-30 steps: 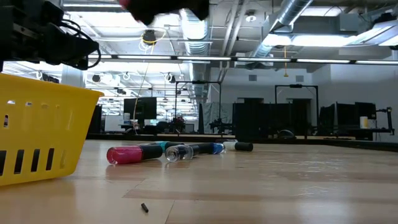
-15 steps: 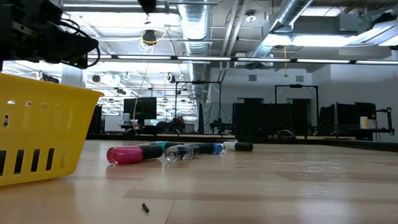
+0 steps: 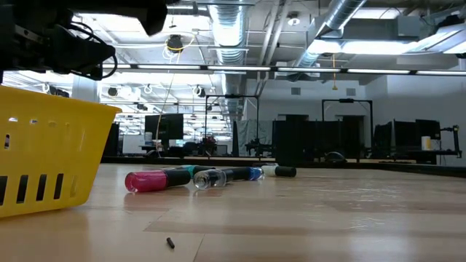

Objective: Pick & Place Nail Polish
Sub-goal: Put the pink nail polish into the yellow basket

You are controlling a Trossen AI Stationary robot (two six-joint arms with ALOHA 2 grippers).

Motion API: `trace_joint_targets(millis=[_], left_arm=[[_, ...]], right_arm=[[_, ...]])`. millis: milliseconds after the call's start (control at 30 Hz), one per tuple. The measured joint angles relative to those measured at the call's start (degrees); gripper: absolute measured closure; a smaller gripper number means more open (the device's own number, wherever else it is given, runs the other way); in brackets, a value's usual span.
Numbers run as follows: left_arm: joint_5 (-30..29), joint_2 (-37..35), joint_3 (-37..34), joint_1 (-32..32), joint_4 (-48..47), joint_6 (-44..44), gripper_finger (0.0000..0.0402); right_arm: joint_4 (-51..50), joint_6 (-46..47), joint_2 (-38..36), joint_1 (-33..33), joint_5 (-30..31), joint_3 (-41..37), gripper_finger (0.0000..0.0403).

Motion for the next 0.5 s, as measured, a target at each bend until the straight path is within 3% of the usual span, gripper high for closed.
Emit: trace_joint_targets(millis=[500], left_arm=[[0.0,0.0,0.0,0.0,0.03,-0.01,0.0401]], right_arm=[[-0.27,0.02,-0.18,-0.02,-1.69,0.09,0.0357]])
